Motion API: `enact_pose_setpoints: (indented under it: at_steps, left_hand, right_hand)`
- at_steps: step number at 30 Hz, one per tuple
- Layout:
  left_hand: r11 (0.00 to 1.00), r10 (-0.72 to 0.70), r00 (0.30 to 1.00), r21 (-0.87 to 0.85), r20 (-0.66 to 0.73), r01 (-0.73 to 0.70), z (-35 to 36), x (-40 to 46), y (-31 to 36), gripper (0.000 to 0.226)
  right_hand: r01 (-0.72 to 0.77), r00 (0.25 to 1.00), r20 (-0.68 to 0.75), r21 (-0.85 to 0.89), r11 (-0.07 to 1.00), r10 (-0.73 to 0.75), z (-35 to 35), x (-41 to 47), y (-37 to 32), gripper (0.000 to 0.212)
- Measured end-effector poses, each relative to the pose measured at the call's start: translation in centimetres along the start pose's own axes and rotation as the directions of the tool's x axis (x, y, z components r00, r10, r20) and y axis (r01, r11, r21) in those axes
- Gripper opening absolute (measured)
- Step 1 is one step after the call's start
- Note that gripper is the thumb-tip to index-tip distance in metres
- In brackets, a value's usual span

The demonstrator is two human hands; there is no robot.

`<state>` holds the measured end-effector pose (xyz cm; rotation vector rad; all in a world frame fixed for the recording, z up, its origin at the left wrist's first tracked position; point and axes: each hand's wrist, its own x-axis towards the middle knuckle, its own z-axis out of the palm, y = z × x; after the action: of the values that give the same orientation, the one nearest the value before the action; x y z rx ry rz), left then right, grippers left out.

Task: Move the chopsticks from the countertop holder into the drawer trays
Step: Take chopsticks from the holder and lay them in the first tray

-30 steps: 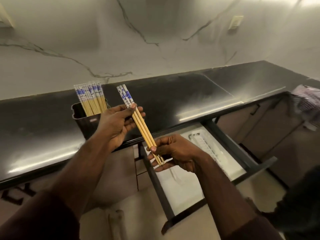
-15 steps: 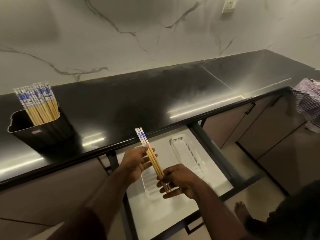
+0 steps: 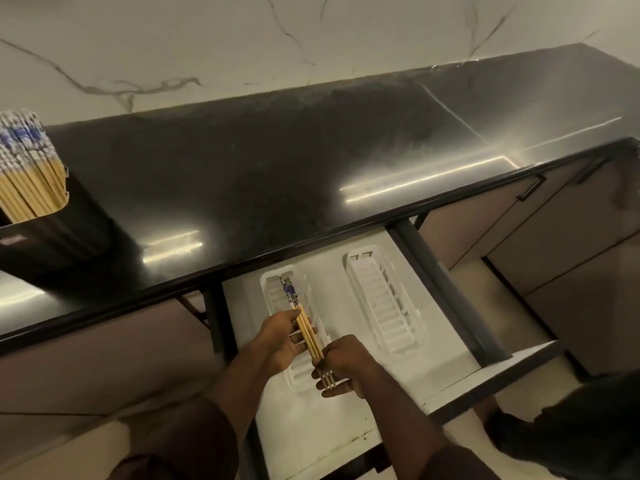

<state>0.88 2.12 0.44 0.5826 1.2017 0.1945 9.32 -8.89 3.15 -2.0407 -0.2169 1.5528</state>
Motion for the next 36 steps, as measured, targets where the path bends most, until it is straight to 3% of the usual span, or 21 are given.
enact_pose_setpoints:
  at_steps: [7,13,16,23,36]
  left_hand:
    - [1.0,-0.02,0.999,-0.008,-0.044,0.02,0.1,3.4,-0.4,0.016]
    - [0.998,-0.062,0.997,0.014,-0.04,0.062,-0.1,5.1,-0.8,0.016]
    - [0.997,-0.07,0.997,0.027,-0.044,0.071,-0.1,5.7,-1.0,0.017]
    - [0.997,-0.07,0.997,0.035,-0.045,0.072,0.4,6.3,-1.9,0.016]
    - [0.991,0.01,0.997,0.13,-0.075,0.0,0.4,7.0,-3.2,0.027]
  right_hand:
    - [0.021,0.968,-0.244,-0.137,0.99,-0.055,2.8,3.7,0.4,0.01]
    - [0.025,0.912,-0.357,-0.44,0.898,-0.2,4.7,5.2,0.9,0.016]
    - [0.017,0.892,-0.386,-0.492,0.87,-0.236,5.0,5.3,0.7,0.016]
    - [0.028,0.869,-0.355,-0.66,0.751,-0.345,5.7,5.4,1.5,0.021]
    - [0.061,0.881,-0.29,-0.714,0.698,-0.373,6.8,6.3,2.6,0.02]
